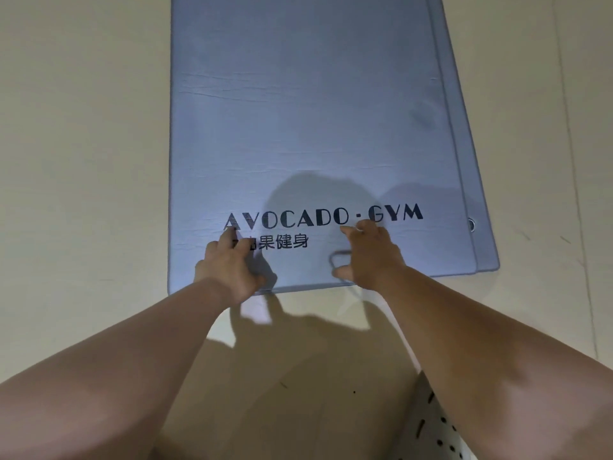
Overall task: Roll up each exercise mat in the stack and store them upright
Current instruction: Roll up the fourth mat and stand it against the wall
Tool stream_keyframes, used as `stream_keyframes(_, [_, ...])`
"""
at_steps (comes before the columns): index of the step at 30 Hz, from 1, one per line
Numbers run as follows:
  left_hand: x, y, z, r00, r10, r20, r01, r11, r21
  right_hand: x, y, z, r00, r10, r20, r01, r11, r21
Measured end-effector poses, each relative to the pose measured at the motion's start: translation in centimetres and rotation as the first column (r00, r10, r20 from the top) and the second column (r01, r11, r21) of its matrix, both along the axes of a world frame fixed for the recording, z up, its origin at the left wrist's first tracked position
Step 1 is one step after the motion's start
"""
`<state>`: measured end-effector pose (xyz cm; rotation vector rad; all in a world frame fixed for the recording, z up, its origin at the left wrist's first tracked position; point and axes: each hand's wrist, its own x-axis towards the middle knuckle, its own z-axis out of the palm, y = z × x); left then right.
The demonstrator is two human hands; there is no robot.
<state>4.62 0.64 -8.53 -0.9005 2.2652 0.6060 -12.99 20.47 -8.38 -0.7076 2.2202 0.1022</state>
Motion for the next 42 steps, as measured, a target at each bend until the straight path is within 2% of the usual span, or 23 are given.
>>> stream_keyframes(3, [0.9, 0.2, -0.3, 0.994, -0.111, 0.003, 0.111, 0.991, -0.071, 1.0, 0.7, -0.7, 0.981, 0.186, -0.056, -0.175, 0.971, 0.161])
stream_keyframes(5, [1.3, 0.5, 0.0, 0.987, -0.162, 0.012, 0.162, 0.983, -0.086, 2.0, 0.8, -1.2, 0.961, 0.257, -0.101, -0.228, 0.946, 0.232])
stream_keyframes(9, [1.9, 1.3, 0.8, 0.982, -0.187, 0.006, 0.187, 0.981, -0.055, 2.6, 0.3, -1.2, 0.918, 0.353, -0.182, -0.302, 0.917, 0.260])
stream_keyframes(12, [2.4, 1.6, 0.1, 0.953, -0.301, 0.045, 0.304, 0.946, -0.109, 1.9, 0.3, -1.1, 0.894, 0.412, -0.176, -0.363, 0.896, 0.255])
stream_keyframes(16, [2.7, 1.8, -0.5, 0.934, -0.357, 0.011, 0.353, 0.919, -0.176, 1.1, 0.2, -0.5, 0.921, 0.370, -0.121, -0.348, 0.921, 0.174])
stream_keyframes(21, [0.9, 2.6, -0.3, 0.945, -0.305, -0.120, 0.287, 0.947, -0.142, -0.2, -0.3, 0.6, 0.899, 0.437, -0.045, -0.420, 0.886, 0.198])
stream_keyframes(24, [0.6, 2.7, -0.4, 0.931, -0.331, -0.156, 0.307, 0.938, -0.158, -0.5, -0.4, 1.1, 0.901, 0.434, -0.014, -0.428, 0.893, 0.142])
stream_keyframes(28, [1.0, 3.1, -0.1, 0.901, -0.310, -0.303, 0.301, 0.950, -0.078, -0.2, -0.8, 2.2, 0.901, 0.432, 0.017, -0.433, 0.899, 0.071])
stream_keyframes(32, [0.6, 2.9, 1.1, 0.894, -0.216, -0.393, 0.246, 0.969, 0.027, 0.2, -0.9, 3.1, 0.948, 0.319, 0.010, -0.319, 0.948, 0.023])
stream_keyframes(36, [-0.4, 1.3, 2.5, 0.917, -0.136, -0.374, 0.169, 0.984, 0.058, 1.0, -0.7, 3.9, 0.985, 0.167, -0.037, -0.168, 0.985, -0.029])
stream_keyframes(39, [-0.4, -0.1, 3.1, 0.938, -0.174, -0.300, 0.206, 0.975, 0.079, 1.8, -1.3, 4.5, 0.982, 0.189, 0.003, -0.189, 0.982, -0.008])
stream_keyframes(42, [-0.6, -1.2, 4.1, 0.959, -0.206, -0.192, 0.246, 0.946, 0.211, 2.2, -2.2, 5.2, 0.965, 0.234, 0.115, -0.236, 0.972, 0.009])
